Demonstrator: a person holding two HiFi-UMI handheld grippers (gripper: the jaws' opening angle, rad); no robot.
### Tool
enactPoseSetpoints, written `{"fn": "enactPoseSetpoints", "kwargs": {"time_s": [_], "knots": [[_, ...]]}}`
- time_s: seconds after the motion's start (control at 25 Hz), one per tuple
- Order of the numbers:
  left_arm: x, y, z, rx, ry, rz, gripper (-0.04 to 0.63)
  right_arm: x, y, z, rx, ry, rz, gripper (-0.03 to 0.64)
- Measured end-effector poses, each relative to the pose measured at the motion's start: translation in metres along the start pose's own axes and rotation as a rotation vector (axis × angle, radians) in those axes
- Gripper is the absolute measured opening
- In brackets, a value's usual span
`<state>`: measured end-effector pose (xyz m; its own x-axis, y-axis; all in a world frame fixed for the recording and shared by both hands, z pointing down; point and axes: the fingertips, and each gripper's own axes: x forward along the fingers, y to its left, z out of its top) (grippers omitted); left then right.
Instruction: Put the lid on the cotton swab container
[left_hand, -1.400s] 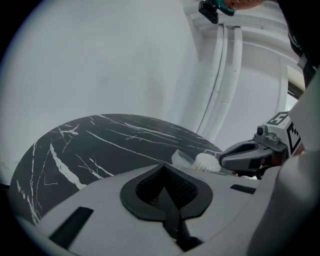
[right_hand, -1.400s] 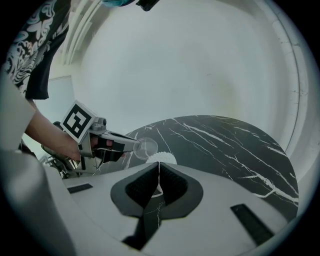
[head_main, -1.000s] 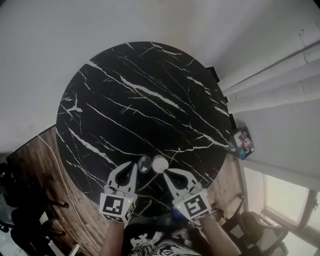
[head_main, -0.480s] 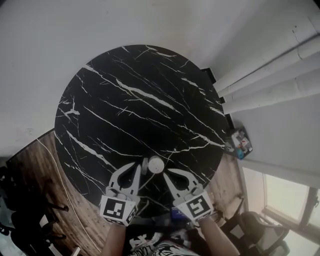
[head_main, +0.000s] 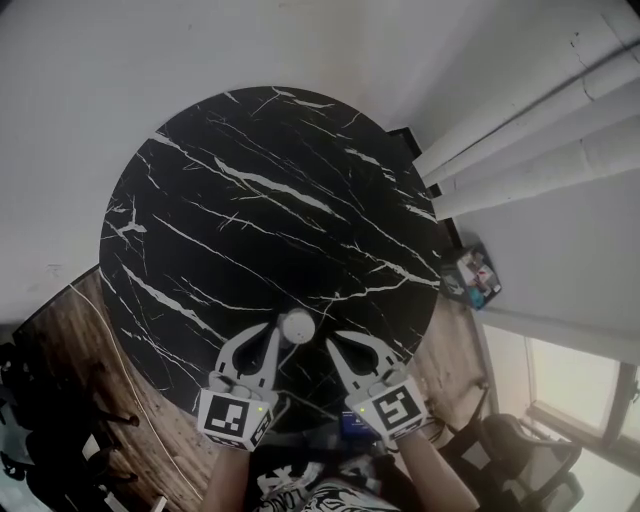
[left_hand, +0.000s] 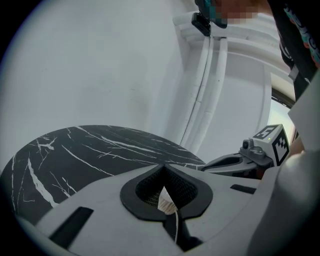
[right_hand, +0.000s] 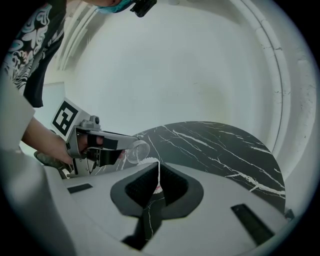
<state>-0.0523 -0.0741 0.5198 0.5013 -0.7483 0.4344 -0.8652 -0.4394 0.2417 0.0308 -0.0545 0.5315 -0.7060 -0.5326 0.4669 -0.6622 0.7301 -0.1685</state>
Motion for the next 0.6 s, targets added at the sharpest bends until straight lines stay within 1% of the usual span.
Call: {"fn": "enactPoseSetpoints", "kwargs": {"time_s": [0.28, 0.6], "knots": [[0.005, -0.006, -0.010, 0.024, 0.042, -0.014, 0.014, 0.001, 0.003, 0.007, -0.017, -0.004, 0.014, 0.018], [0.010, -0.005, -0.013, 0.020, 0.054, -0.017, 0.014, 0.005, 0.010, 0.022, -0.049, -0.018, 0.047, 0.018]]}}
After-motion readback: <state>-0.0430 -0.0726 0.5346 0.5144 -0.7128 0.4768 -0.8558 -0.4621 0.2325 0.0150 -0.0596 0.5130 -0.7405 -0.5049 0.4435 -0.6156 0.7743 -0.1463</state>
